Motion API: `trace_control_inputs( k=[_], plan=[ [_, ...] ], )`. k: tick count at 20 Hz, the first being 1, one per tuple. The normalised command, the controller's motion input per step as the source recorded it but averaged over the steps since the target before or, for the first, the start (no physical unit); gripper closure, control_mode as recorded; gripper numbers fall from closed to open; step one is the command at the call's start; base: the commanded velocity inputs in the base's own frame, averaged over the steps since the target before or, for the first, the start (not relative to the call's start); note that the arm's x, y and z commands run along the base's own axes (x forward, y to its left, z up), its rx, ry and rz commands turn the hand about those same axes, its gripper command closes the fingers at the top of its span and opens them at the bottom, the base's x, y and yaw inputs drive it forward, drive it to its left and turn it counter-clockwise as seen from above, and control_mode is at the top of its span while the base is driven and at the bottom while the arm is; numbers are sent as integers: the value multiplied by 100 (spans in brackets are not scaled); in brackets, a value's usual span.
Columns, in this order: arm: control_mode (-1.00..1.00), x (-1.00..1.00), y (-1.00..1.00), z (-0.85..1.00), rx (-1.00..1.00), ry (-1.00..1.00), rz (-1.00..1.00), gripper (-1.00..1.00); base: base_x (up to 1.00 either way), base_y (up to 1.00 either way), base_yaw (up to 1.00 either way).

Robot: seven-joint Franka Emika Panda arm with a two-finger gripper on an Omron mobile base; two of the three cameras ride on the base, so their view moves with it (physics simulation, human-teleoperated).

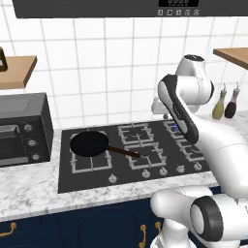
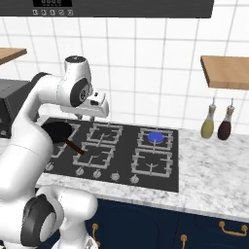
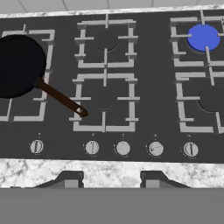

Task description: Turn off the rear right burner of the stove.

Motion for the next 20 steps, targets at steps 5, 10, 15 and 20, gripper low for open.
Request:
trace_control_inputs(
  k=[5,10,15,20],
  plan=[
    [-100,-19,-58,-8,15,0,-3,-100,0,0,0],
    [-100,-41,-84,-28,8,3,-12,-100,0,0,0],
    [-100,-26,-73,-49,1,14,-18,-100,0,0,0],
    [-100,-4,-29,-100,-6,41,-38,-100,0,0,0]
  ],
)
